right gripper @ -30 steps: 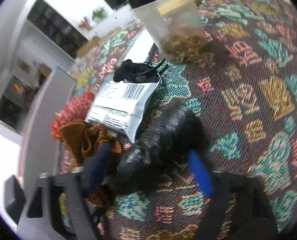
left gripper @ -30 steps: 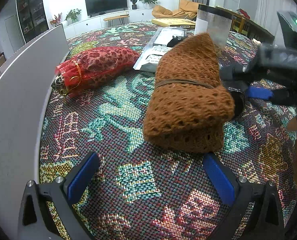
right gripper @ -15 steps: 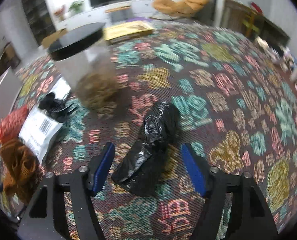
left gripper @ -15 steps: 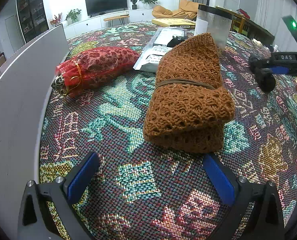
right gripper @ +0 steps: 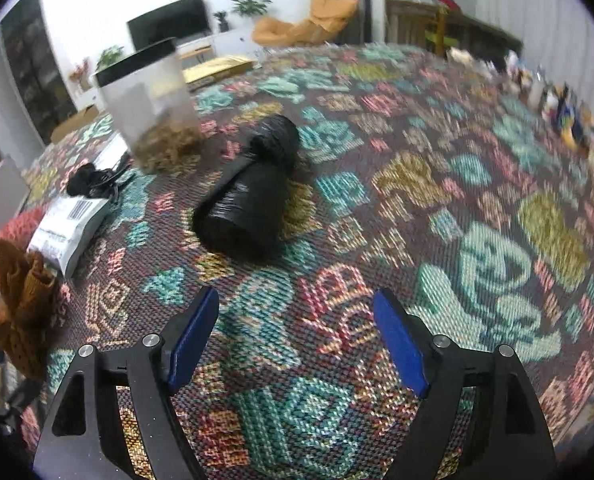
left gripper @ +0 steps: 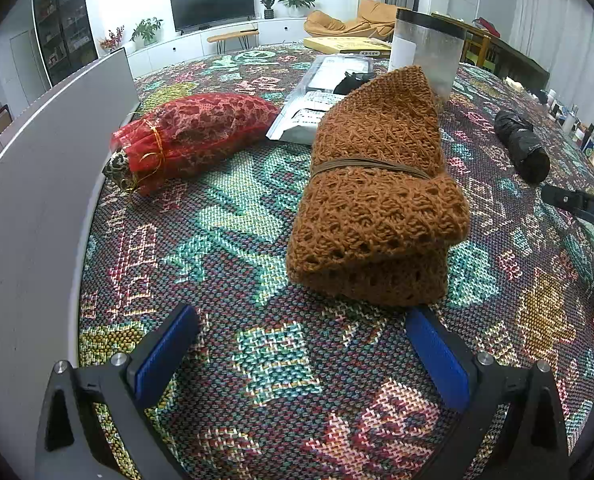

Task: Organize soft objects
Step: 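Set the black plastic roll back down on the cloth with the right tool, then grasp the clear-bagged grey pad with the left tool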

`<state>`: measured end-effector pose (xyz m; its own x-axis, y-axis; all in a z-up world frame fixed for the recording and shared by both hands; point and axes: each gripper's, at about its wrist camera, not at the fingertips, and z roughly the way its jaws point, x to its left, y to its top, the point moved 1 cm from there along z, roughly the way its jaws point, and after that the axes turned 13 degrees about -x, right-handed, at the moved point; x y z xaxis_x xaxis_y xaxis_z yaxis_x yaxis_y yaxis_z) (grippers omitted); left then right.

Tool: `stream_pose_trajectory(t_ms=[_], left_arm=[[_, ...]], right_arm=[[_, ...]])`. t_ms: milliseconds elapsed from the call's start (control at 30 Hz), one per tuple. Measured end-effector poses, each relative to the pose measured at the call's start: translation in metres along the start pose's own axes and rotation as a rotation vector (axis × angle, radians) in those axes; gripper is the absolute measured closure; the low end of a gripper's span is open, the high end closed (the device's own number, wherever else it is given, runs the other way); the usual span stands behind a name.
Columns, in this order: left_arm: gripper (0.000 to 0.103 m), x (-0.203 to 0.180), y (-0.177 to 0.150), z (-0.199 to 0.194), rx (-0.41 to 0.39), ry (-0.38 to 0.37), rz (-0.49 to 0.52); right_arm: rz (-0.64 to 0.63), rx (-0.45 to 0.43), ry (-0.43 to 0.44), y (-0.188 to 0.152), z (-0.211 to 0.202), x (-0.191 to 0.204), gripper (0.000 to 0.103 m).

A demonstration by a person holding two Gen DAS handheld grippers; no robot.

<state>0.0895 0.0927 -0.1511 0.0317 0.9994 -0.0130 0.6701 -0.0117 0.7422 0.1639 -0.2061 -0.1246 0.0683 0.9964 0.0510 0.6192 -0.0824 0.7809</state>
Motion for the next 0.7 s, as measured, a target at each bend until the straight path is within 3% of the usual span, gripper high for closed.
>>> stream_pose_trajectory(t_ms=[133,567,633,700], left_arm=[[0.0,0.0,0.0,-0.001,0.0,0.0,0.0],[0.0,-0.001,-0.001,-0.003,0.024,-0.005,0.004],[0.001,0.002,0.002,-0.012,0.065,-0.014,-0.036],[0.001,0.005,0.011,-0.027,0.049,-0.055,-0.088]], right_arm=[[-0.064,0.018,-0.045,-0.006,0.006,0.01,0.019],[-0.04,0.026,-0.036,-0.01,0.007,0.007,0.015],[-0.04,0.027,-0.036,-0.01,0.007,0.007,0.015],[-0.041,0.027,-0.036,-0.01,0.007,0.007,0.014]])
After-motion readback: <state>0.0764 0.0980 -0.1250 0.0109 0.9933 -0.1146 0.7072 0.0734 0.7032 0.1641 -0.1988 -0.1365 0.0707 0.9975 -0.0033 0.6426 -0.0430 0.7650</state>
